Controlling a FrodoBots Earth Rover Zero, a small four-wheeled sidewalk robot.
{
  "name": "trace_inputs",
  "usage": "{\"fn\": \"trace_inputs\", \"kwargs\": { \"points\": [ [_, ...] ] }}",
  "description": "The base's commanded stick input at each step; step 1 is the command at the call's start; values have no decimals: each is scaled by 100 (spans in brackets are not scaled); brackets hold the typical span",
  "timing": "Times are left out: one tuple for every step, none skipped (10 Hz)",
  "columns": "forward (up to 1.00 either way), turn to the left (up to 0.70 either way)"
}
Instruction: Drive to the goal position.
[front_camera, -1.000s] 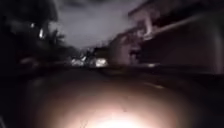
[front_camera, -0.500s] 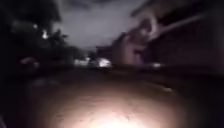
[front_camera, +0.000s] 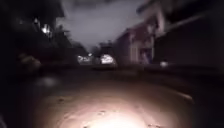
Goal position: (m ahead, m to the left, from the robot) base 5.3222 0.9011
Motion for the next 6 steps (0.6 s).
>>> {"fn": "trace_inputs", "kwargs": {
  "points": [
    [100,0],
    [100,0],
    [100,0],
    [100,0],
    [100,19],
    [100,27]
  ]
}}
